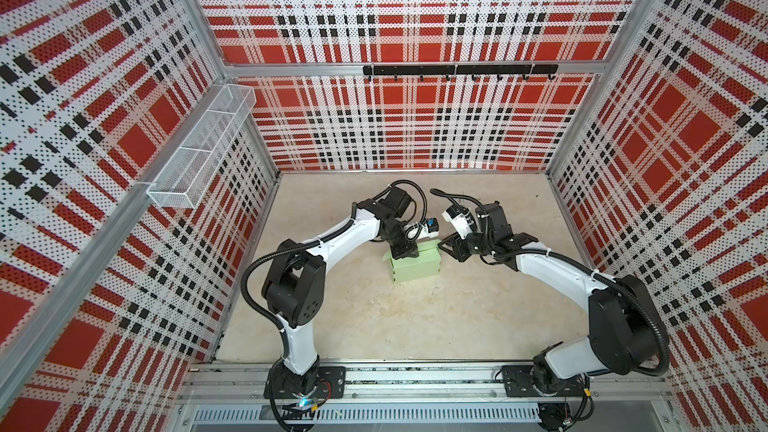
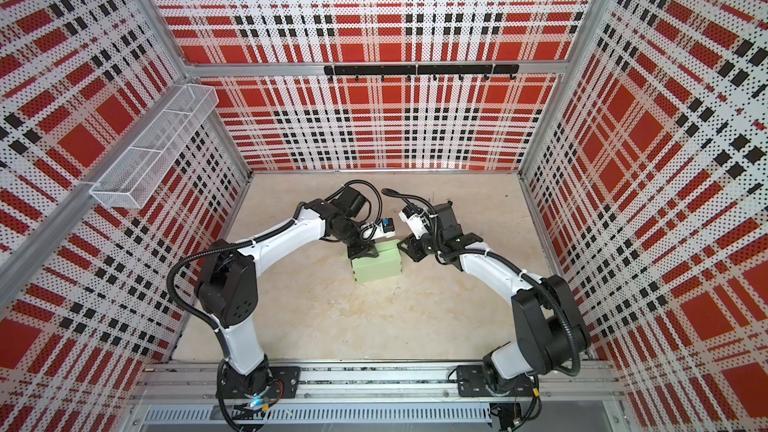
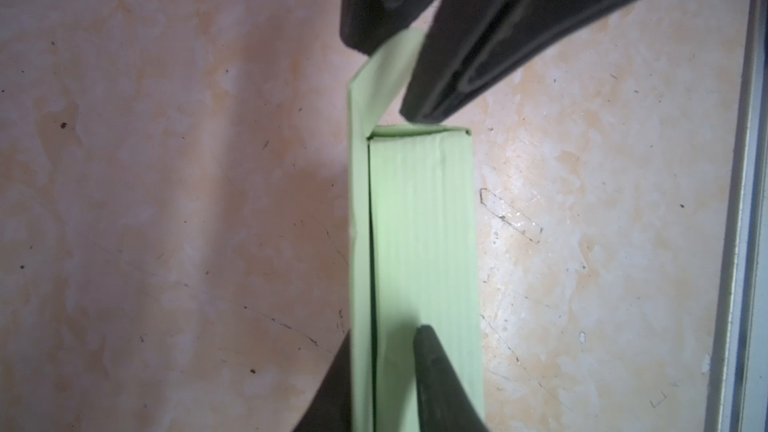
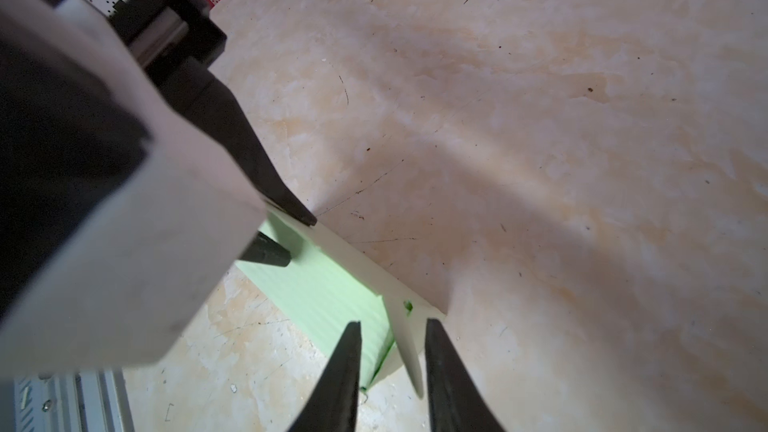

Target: Fold the paper box

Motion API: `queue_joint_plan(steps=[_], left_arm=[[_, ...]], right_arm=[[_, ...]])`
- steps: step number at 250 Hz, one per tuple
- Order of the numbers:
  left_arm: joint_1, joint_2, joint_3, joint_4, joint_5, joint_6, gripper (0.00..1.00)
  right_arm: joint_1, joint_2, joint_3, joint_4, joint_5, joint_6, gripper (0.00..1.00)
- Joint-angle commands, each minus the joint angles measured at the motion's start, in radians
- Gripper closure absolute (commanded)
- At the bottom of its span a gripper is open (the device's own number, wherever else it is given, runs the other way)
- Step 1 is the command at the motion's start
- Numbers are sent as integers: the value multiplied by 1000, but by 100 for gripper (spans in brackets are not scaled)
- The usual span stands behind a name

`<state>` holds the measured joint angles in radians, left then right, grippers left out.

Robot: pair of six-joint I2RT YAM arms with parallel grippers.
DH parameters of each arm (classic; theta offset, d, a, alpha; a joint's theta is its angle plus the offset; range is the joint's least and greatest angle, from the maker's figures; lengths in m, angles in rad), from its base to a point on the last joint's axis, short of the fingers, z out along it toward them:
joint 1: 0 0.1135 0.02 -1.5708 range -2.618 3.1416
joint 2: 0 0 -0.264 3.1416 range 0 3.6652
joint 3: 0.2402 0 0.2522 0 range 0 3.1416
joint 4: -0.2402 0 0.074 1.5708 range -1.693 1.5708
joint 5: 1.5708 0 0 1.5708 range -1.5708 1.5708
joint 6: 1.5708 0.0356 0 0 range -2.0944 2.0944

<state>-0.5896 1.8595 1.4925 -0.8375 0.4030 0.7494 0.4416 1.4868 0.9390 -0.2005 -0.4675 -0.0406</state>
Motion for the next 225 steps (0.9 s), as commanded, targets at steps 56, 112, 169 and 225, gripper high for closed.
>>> queue_joint_plan(steps=[56,112,169,225], left_arm=[[-6,28,-14,-13,-8,13,74],[-7,29,-13,-14,-10,13,74],[-7,29,-14,-13,-14,12,74],[-7,29,-14,-12,-15,14,73]], right_arm=[[0,-12,16,39,15,33,84],[0,-28,-15,59,59,102,90],[18,-42,-41,75,89,150,91],[54,-44,-55,99,140,201,92]])
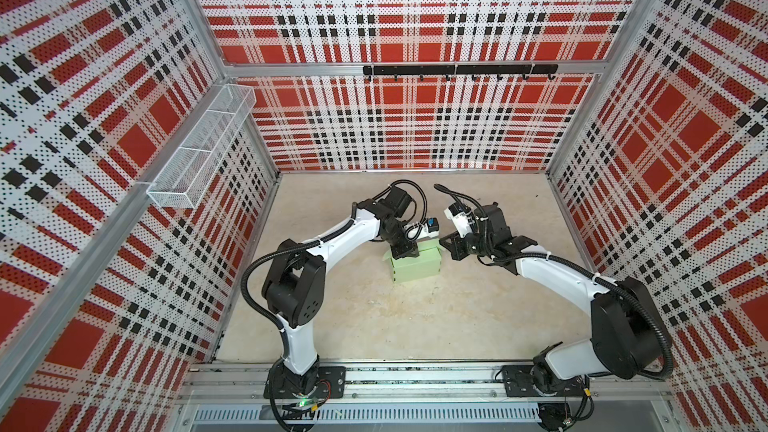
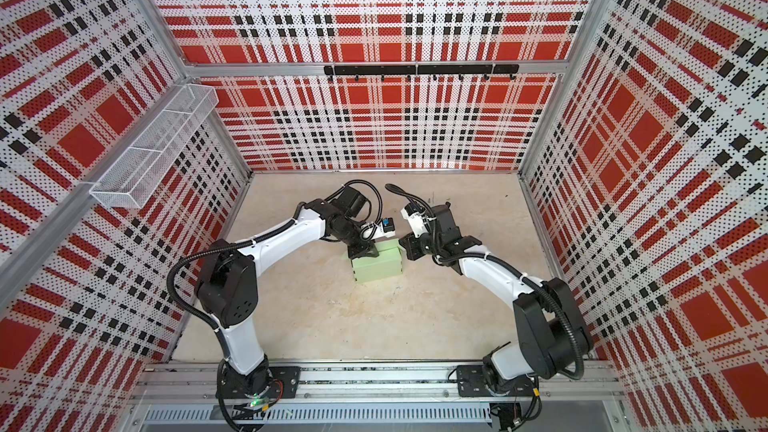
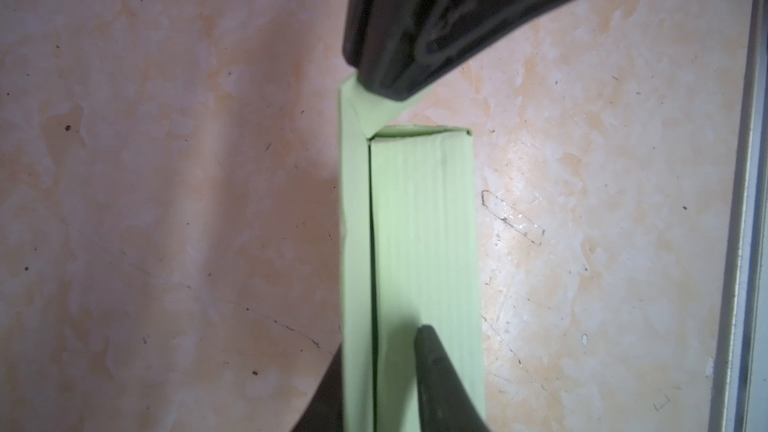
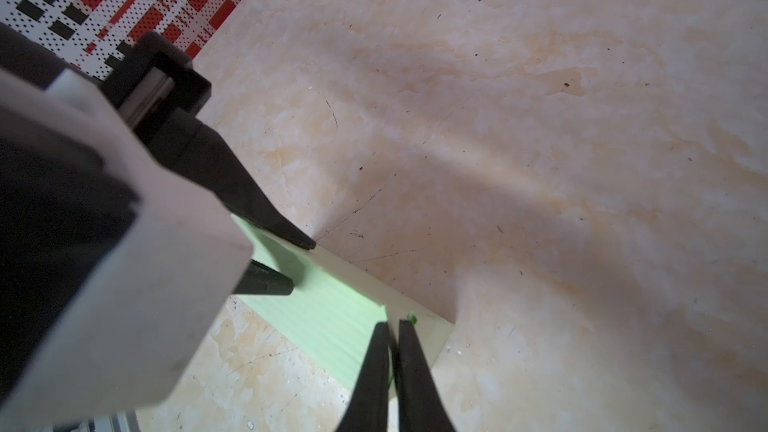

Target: Fold the paper box

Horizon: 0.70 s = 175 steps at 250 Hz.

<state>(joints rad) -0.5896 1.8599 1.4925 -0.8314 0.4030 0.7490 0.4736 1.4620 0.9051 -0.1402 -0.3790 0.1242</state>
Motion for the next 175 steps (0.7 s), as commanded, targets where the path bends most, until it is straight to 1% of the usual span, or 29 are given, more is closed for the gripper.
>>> queue_joint_plan(steps=[1,61,175], left_arm=[[-7,29,-14,-18,-15,15,73],[-8,28,-15,-18,-15,13,73],[-8,25,-17,-14,-19,11,72]], right_arm=[[24,-19,-21,39,53,37,92],[76,-20,-48,76,164,108,92],[139,-31,-115,141,274,208,94]])
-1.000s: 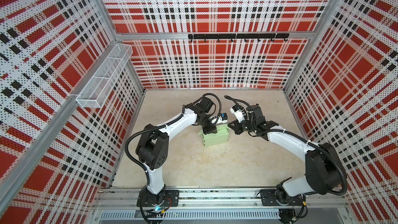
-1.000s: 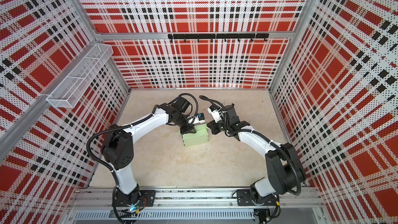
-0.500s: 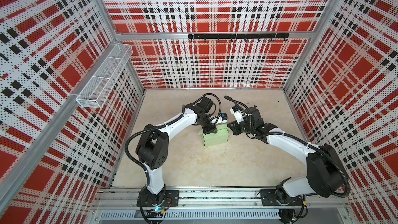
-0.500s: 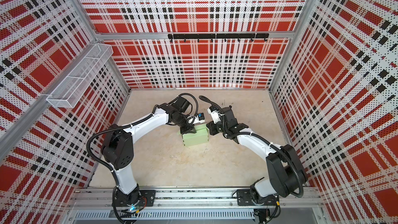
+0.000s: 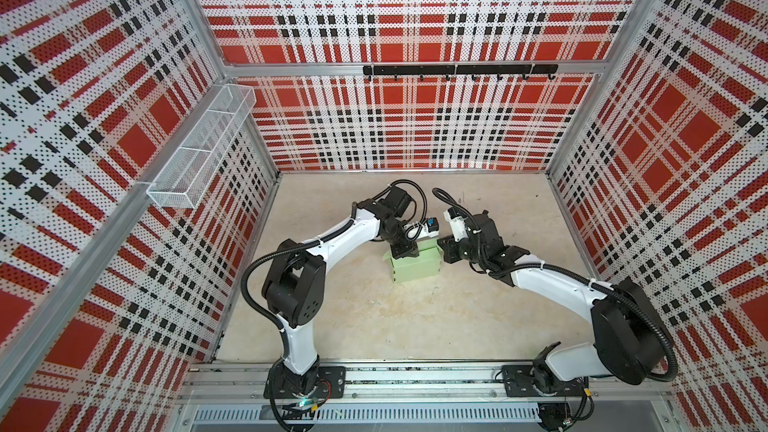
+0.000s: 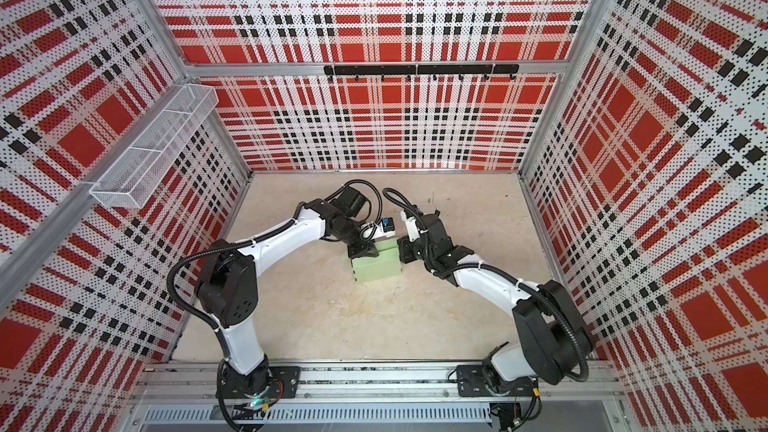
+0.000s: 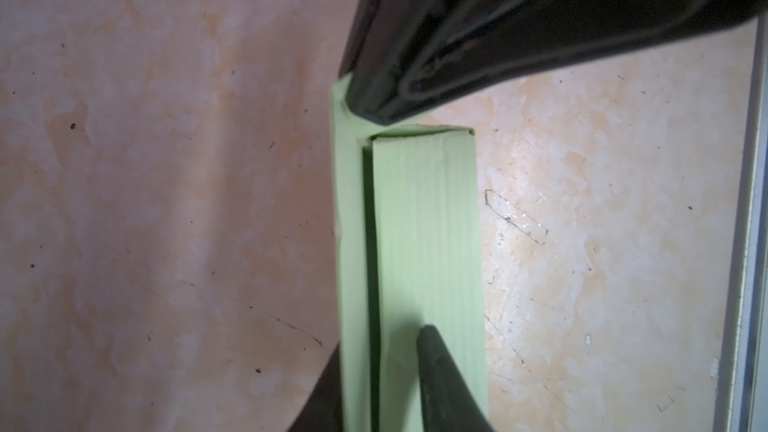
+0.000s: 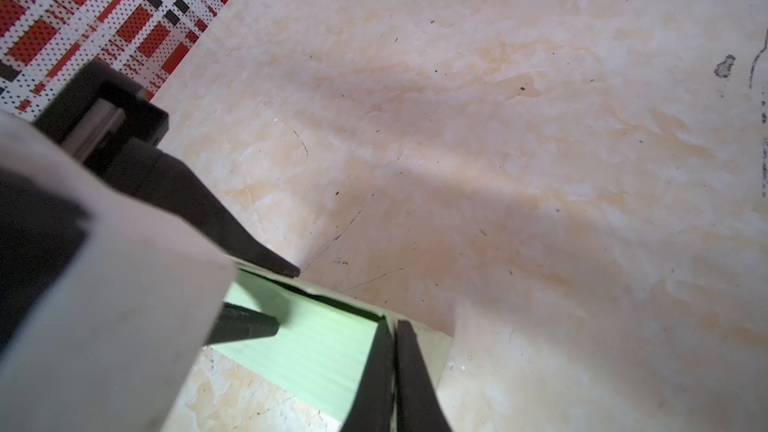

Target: Fold the paper box

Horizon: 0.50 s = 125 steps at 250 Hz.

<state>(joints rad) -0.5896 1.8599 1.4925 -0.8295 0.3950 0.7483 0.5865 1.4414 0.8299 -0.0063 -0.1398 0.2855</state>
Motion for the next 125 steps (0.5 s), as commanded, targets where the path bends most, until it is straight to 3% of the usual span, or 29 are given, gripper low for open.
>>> queue_joint_plan(steps=[1,125], left_arm=[[-8,25,-17,-16,-10,11,72],[-15,22,-14,-8,-16,3,62]], right_arm=[[27,-11,-41,8,36,47,94],[55,-51,-130,66,123,113,97]])
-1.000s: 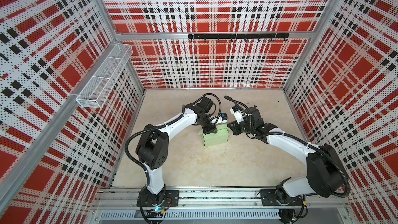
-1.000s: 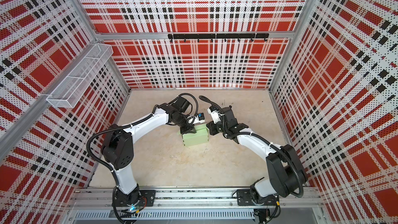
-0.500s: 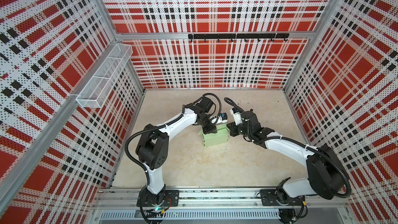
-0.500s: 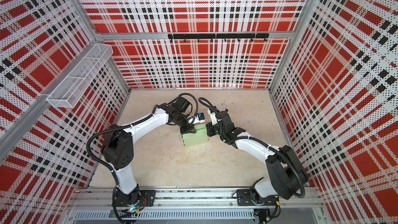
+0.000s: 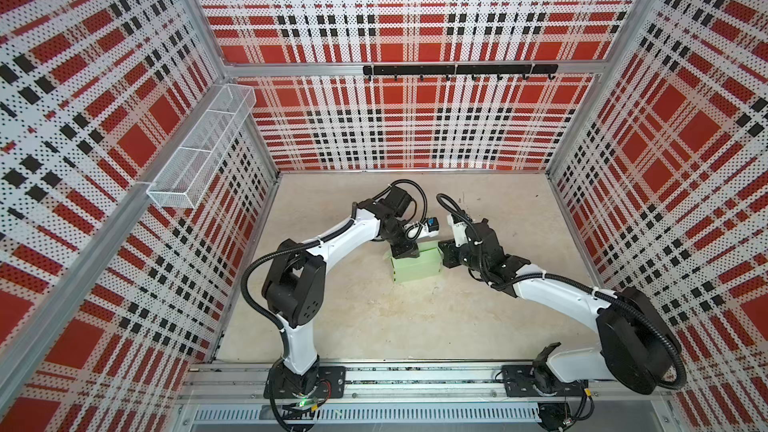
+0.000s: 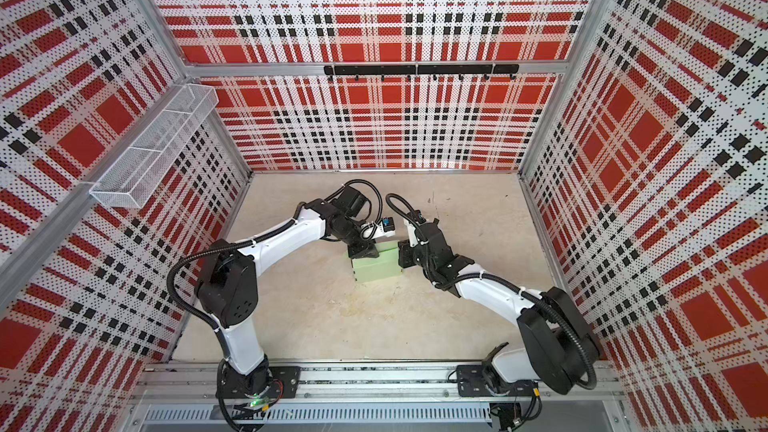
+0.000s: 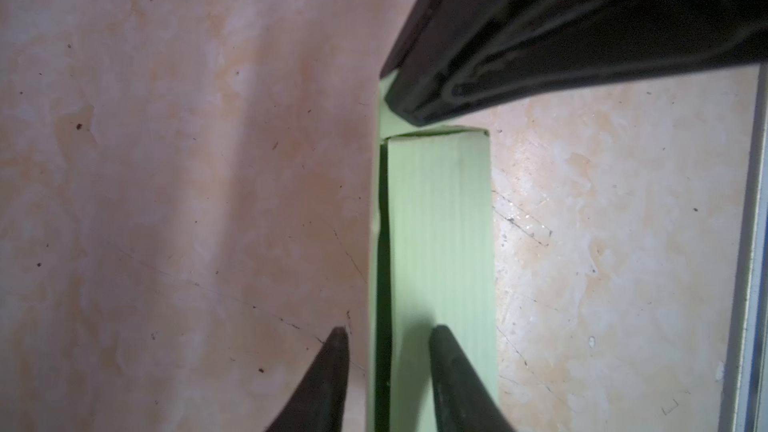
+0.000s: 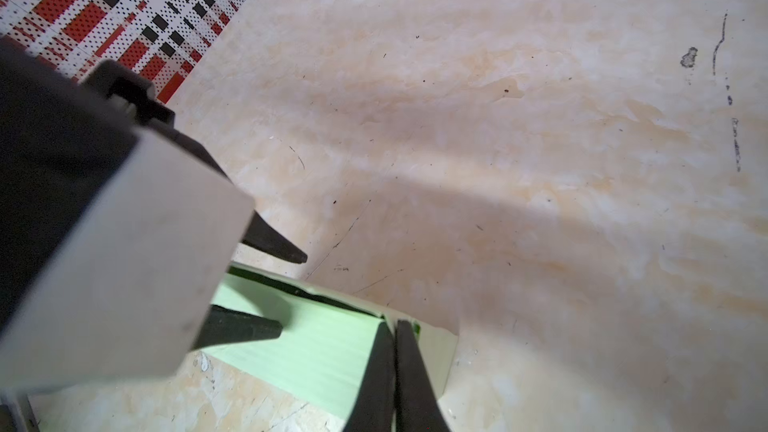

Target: Fold the paper box

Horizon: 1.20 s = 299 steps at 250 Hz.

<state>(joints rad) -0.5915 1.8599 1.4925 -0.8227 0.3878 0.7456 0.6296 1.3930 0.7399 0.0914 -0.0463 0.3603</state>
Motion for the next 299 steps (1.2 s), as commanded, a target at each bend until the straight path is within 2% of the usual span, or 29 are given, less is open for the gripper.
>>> queue_joint_plan(steps=[1,94,104,224,299], left_arm=[[-14,22,-14,-15,-9,5,61],[-17,20,-14,-13,-13,1,58],[-17,21,-14,-13,-15,1,59],[-17,30,-14,-5,-26,-5,58],[-9,6,-5,-3,7,-31,53]], right_arm=[[12,-2,-40,-31,29,39,97],[40,7,-59,-9,67,79,97],[41,6,-60,-9,69,114,97],[41,14,-49,-6,36,194,98],[41,23,-106,42,109,158,100]])
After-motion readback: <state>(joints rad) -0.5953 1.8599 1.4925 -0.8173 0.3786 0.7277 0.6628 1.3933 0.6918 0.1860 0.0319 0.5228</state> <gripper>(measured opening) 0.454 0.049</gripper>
